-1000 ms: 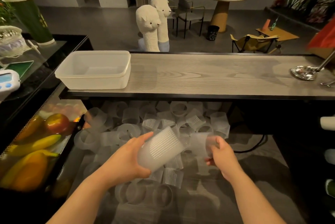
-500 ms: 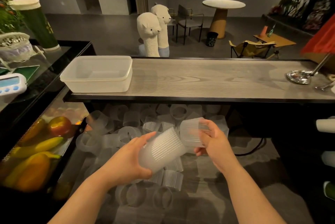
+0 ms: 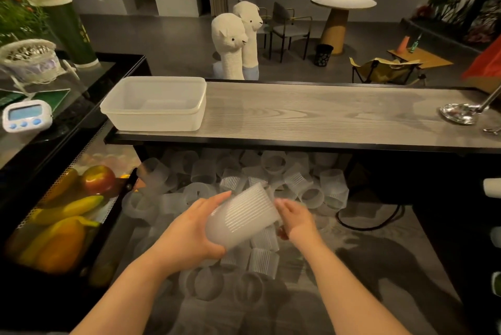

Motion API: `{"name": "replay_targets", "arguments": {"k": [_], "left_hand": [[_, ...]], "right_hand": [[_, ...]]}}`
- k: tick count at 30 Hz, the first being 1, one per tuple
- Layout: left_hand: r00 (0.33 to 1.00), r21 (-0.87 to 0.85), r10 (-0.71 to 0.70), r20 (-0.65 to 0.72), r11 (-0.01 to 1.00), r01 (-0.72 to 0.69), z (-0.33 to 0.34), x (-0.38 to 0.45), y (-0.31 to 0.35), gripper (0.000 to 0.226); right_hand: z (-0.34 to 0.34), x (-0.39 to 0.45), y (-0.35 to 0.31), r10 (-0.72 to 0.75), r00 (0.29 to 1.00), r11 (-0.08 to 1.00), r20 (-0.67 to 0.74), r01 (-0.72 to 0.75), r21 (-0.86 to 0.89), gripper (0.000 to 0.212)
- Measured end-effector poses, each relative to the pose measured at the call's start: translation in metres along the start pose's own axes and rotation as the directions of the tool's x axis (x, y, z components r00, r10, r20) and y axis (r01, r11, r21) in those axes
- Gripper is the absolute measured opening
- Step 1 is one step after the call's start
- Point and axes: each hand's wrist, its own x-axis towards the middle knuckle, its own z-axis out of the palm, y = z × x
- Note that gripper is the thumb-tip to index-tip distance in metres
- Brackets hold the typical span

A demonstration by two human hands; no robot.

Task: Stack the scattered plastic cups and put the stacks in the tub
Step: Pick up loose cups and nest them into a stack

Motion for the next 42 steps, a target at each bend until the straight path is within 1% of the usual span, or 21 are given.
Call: {"name": "replay_targets", "arguments": {"k": [1,2,3,4,5,7,9,12,14,17,19,22,24,25,27,28,29,31,32,39,42], "left_hand": [[1.000,-0.003,-0.017,-0.008,1.000,0.017,-0.001,-0.001,-0.003,0.101],[0.999,-0.004,-0.033,-0.013,0.999,0.033,-0.003,-0.002,-0.006,0.102],[0.999,-0.002,-0.050,-0.015,0.999,0.050,-0.004,-0.004,-0.009,0.103],[0.998,0.001,-0.066,-0.018,0.998,0.066,-0.006,-0.005,-0.012,0.104],[0.997,0.006,-0.076,-0.022,0.997,0.076,-0.007,-0.006,-0.015,0.104],[0.996,0.012,-0.086,-0.028,0.996,0.086,-0.009,-0.007,-0.021,0.104],[0.995,0.010,-0.093,-0.025,0.996,0.093,-0.010,-0.008,-0.025,0.105],[0.995,0.017,-0.094,-0.015,0.995,0.094,-0.010,-0.008,-0.029,0.105],[0.996,0.022,-0.092,-0.006,0.995,0.092,-0.010,-0.007,-0.031,0.104],[0.995,0.022,-0.094,0.012,0.995,0.094,-0.011,-0.006,-0.034,0.105],[0.995,0.019,-0.097,0.021,0.995,0.097,-0.012,-0.004,-0.036,0.105],[0.995,0.032,-0.095,0.031,0.995,0.094,-0.011,-0.002,-0.038,0.106],[0.996,0.039,-0.083,0.045,0.996,0.081,-0.010,0.001,-0.038,0.105],[0.996,0.038,-0.077,0.054,0.996,0.075,-0.010,0.002,-0.038,0.104],[0.995,0.034,-0.068,0.068,0.997,0.065,-0.010,0.005,-0.037,0.102],[0.996,0.032,-0.061,0.072,0.998,0.059,-0.010,0.006,-0.037,0.103],[0.996,0.030,-0.053,0.077,0.998,0.050,-0.009,0.008,-0.036,0.103],[0.996,0.026,-0.030,0.084,0.999,0.028,-0.009,0.011,-0.033,0.103],[0.996,0.021,-0.019,0.084,1.000,0.017,-0.009,0.013,-0.032,0.102],[1.000,-0.051,-0.016,0.019,0.999,0.017,-0.012,0.018,-0.035,0.101],[0.999,-0.054,0.004,0.036,0.999,-0.002,-0.010,0.019,-0.033,0.099]], "right_hand": [[0.009,0.005,0.018,0.016,0.999,0.979,-0.041,-0.024,-0.203,0.030],[0.017,0.008,0.037,0.044,0.999,0.914,-0.017,-0.047,-0.404,0.042],[0.024,0.008,0.052,0.102,0.994,0.827,0.049,-0.058,-0.560,0.058],[0.031,0.008,0.065,0.158,0.981,0.754,0.113,-0.046,-0.656,0.073],[0.037,0.008,0.075,0.201,0.964,0.708,0.171,-0.022,-0.706,0.082],[0.048,0.008,0.094,0.207,0.951,0.655,0.230,0.040,-0.755,0.092],[0.054,0.009,0.103,0.167,0.964,0.612,0.208,0.064,-0.788,0.087],[0.051,0.011,0.102,0.078,0.977,0.573,0.196,0.117,-0.811,0.071],[0.045,0.016,0.101,0.087,0.974,0.603,0.210,0.116,-0.789,0.068],[0.035,0.017,0.102,0.161,0.965,0.725,0.207,0.027,-0.689,0.063],[0.023,0.014,0.101,0.120,0.975,0.828,0.190,0.007,-0.561,0.064],[0.002,0.011,0.089,0.049,0.991,0.926,0.121,0.000,-0.377,0.070],[-0.011,0.006,0.070,-0.013,0.995,0.985,0.099,0.030,-0.170,0.074],[-0.018,0.001,0.058,-0.053,0.995,0.998,0.090,0.057,-0.041,0.076],[-0.026,-0.005,0.035,-0.133,0.991,0.972,0.019,0.127,0.196,0.079],[-0.029,-0.009,0.025,-0.179,0.984,0.943,-0.011,0.175,0.283,0.075],[-0.030,-0.011,0.015,-0.221,0.975,0.923,-0.036,0.221,0.316,0.063],[-0.028,-0.015,0.000,-0.291,0.953,0.904,-0.081,0.302,0.304,0.031],[-0.025,-0.016,-0.006,-0.315,0.944,0.900,-0.098,0.330,0.285,0.027],[-0.021,-0.024,-0.018,-0.362,0.930,0.918,-0.069,0.368,0.147,0.036],[-0.019,-0.026,-0.023,-0.382,0.923,0.923,0.049,0.379,0.065,0.039]]}}
